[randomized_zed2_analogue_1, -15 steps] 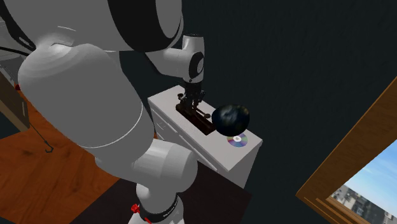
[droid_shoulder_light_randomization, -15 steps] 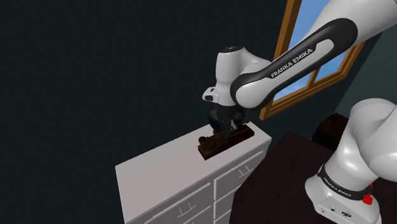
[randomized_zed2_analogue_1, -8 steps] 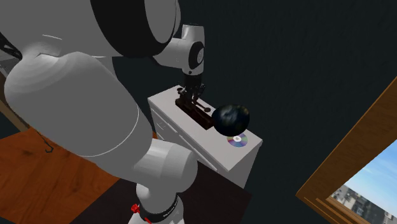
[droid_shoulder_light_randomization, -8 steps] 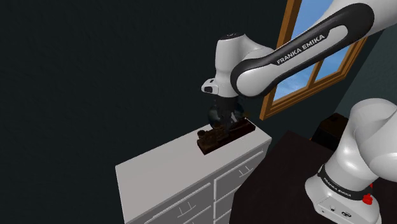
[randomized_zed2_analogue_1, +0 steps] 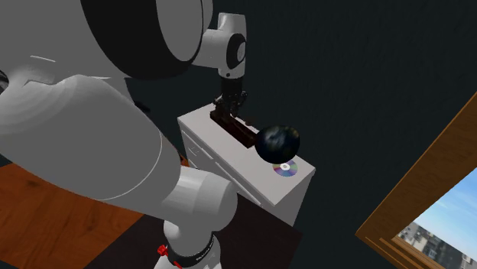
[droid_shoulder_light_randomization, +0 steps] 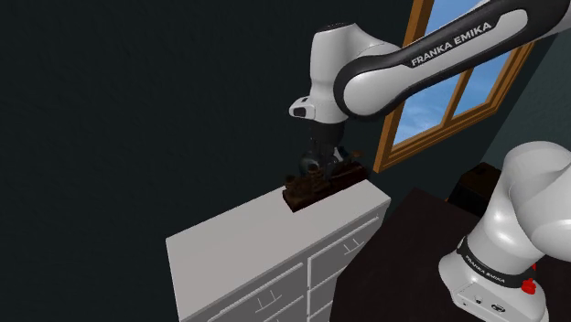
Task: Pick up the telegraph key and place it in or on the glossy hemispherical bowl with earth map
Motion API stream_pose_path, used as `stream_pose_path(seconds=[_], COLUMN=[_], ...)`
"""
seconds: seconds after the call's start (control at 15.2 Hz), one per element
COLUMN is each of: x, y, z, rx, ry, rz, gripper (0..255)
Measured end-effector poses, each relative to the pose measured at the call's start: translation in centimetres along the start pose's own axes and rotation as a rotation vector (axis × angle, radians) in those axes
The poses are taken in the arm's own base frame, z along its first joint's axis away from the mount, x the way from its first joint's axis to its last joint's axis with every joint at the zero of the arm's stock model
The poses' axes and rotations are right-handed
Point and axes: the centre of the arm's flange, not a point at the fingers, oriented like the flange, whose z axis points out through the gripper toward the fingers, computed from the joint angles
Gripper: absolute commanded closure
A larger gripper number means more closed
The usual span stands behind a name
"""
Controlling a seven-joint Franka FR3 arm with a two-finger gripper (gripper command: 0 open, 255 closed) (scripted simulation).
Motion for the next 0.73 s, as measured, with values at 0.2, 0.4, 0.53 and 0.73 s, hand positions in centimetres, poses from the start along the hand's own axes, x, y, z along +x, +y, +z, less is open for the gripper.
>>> stream_pose_path(seconds=[0.2, 0.4, 0.53, 0.73], x=[0.1, 0.0, 0.1, -1.8], y=[-0.1, -0.2, -0.2, 1.8], z=[-1.8, -3.3, -4.2, -4.9], rx=[0.0, 0.0, 0.0, 0.0], ry=[0.0, 0.0, 0.0, 0.0], rz=[0.0, 0.0, 0.0, 0.001], gripper=[255, 255, 255, 255])
